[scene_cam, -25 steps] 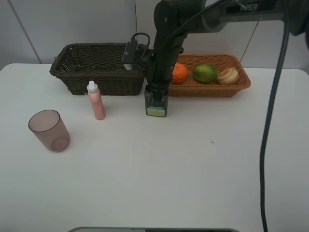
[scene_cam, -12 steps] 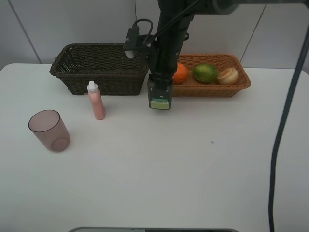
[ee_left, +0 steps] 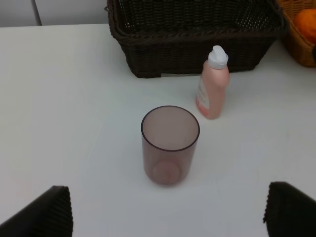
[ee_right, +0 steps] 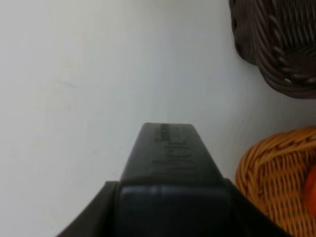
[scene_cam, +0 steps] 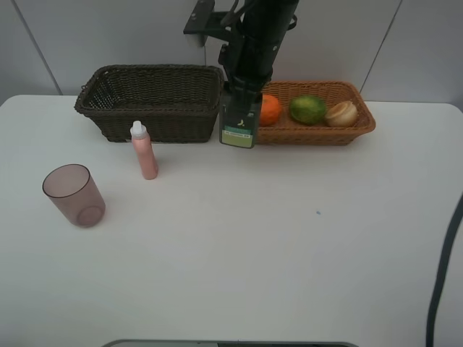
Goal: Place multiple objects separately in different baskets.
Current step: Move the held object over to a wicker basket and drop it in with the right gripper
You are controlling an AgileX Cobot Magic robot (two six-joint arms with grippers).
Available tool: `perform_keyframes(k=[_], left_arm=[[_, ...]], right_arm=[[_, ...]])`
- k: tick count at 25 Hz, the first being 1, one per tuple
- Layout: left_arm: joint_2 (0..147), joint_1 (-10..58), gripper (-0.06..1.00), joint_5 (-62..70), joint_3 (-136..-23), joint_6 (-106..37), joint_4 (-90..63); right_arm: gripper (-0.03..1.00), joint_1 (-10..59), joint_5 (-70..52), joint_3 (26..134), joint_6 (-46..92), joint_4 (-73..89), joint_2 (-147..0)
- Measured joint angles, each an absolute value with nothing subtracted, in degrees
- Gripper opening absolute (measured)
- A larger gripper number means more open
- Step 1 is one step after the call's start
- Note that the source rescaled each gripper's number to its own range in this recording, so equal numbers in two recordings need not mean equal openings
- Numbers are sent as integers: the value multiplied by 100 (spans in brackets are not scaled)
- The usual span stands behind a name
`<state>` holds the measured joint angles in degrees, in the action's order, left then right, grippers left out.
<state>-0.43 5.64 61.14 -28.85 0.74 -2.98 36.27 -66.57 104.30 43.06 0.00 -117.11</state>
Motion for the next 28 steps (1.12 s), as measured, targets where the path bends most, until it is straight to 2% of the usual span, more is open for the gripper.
perform_keyframes(k=[7, 12, 20, 28], left_arm=[[-43, 564, 100, 6114, -2885, 74, -298], [-43, 564, 100, 6114, -2885, 74, -298], [-43, 564, 100, 6114, -2885, 74, -298], [-43, 564, 100, 6114, -2885, 74, -298]], right_arm=[[1, 3627, -6646, 10457, 3299, 0, -11545], [1, 3627, -6538, 10851, 2373, 0, -11545], [1, 3627, -5435, 11173, 1097, 0, -11535], [1, 3645, -4159, 11178, 852, 31, -11839]])
